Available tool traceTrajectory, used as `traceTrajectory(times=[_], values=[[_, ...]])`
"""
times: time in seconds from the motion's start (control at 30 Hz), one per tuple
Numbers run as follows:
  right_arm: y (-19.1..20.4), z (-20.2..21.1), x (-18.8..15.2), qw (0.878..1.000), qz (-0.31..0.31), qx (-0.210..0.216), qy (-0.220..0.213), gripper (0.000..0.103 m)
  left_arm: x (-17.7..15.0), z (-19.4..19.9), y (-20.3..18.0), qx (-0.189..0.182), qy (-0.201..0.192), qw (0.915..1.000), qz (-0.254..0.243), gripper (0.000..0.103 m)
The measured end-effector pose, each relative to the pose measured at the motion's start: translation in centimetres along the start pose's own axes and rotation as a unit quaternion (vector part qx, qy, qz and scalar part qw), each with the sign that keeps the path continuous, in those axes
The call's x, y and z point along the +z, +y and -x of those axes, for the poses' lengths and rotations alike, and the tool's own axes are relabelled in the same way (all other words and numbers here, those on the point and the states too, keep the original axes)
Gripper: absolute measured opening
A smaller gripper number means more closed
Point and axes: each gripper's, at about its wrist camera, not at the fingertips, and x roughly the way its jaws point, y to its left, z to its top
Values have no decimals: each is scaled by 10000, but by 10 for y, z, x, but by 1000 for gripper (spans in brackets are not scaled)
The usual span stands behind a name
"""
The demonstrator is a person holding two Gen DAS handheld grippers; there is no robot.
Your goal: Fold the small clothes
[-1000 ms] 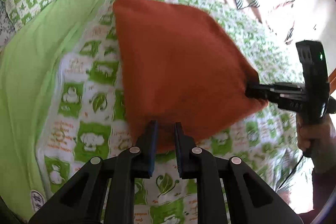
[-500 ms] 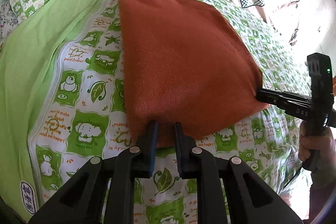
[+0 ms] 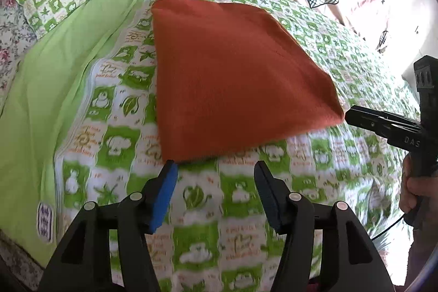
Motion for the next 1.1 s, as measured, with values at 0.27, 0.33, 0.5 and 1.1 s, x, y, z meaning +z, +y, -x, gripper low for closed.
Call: traceTrajectory(times=[0.27, 0.33, 0.5, 1.1], values=[[20, -1, -28, 9998, 93, 94, 147, 65, -30, 16, 10, 335, -11, 9994, 95, 79], [23, -1, -37, 9997, 99, 101, 188, 69, -39, 18, 9, 404, 8, 9991, 91, 80], [28, 0, -56, 9995, 119, 78, 272, 77, -53, 17, 3, 502, 84, 9987, -14, 81], [37, 6, -61, 9995, 212, 28, 231, 93, -50, 22, 1, 816, -45, 9966, 87, 85]])
